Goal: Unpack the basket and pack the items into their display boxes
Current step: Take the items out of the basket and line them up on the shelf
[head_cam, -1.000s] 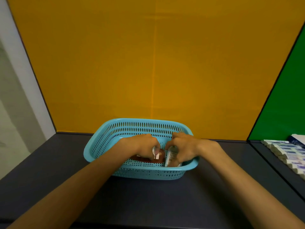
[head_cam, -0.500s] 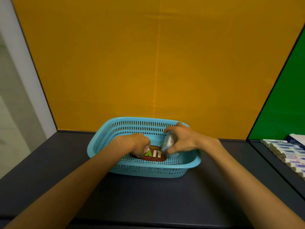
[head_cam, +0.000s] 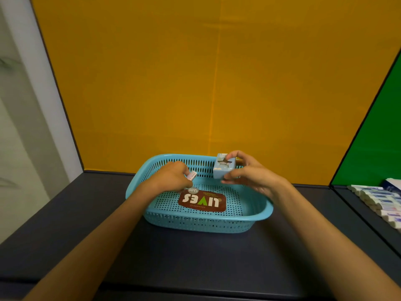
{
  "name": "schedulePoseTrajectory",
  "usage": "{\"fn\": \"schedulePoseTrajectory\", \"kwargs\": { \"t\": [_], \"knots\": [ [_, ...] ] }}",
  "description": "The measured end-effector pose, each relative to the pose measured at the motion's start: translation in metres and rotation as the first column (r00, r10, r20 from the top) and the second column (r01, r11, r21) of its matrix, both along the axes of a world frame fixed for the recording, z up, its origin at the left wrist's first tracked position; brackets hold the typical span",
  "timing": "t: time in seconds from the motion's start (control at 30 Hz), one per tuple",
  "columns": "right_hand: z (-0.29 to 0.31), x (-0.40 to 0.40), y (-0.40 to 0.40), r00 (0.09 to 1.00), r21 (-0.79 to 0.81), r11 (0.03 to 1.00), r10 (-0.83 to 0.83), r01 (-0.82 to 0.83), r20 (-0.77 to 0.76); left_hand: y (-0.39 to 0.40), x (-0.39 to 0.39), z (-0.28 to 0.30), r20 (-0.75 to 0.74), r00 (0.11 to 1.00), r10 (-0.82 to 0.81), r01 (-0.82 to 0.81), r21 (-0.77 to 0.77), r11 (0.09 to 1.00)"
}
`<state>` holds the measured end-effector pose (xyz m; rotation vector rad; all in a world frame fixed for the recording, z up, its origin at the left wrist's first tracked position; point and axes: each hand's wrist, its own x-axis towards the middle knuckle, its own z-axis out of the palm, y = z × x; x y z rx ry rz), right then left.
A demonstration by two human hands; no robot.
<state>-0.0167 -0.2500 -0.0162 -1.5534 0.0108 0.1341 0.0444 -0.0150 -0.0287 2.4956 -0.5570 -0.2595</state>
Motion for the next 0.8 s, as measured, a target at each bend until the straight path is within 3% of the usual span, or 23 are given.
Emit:
{"fn": "schedulePoseTrajectory", "kwargs": {
  "t": [0.07,0.13,0.33,0.47,0.63,0.8],
  "knots": [
    [0.001,0.001,0.002,1.0,0.067,0.998,-0.021,0.021,0.007,0.006,-0.001,0.001,-0.038,0.999,0.017,-0.022,-0.141,0.99],
    [-0.001,0.0,0.005,0.994,-0.016,0.996,-0.089,0.09,0.068,0.01,-0.004,0.003,-0.083,0.997,0.009,-0.029,-0.251,0.967],
    [0.001,-0.02,0.004,0.938,-0.051,0.963,-0.245,0.265,0.247,0.01,-0.022,0.012,-0.019,0.998,-0.061,0.049,-0.381,0.923],
    [0.011,-0.047,-0.006,0.894,-0.007,0.934,-0.34,0.357,0.292,-0.004,-0.042,0.02,0.012,0.993,-0.116,0.111,-0.414,0.904],
    [0.021,-0.103,-0.034,0.868,-0.12,0.899,-0.362,0.422,0.341,-0.043,-0.073,0.029,0.049,0.974,-0.223,0.221,-0.441,0.87],
    [0.016,-0.165,-0.074,0.815,-0.106,0.849,-0.451,0.517,0.364,-0.098,-0.104,0.034,0.119,0.927,-0.356,0.373,-0.393,0.841]
  ]
}}
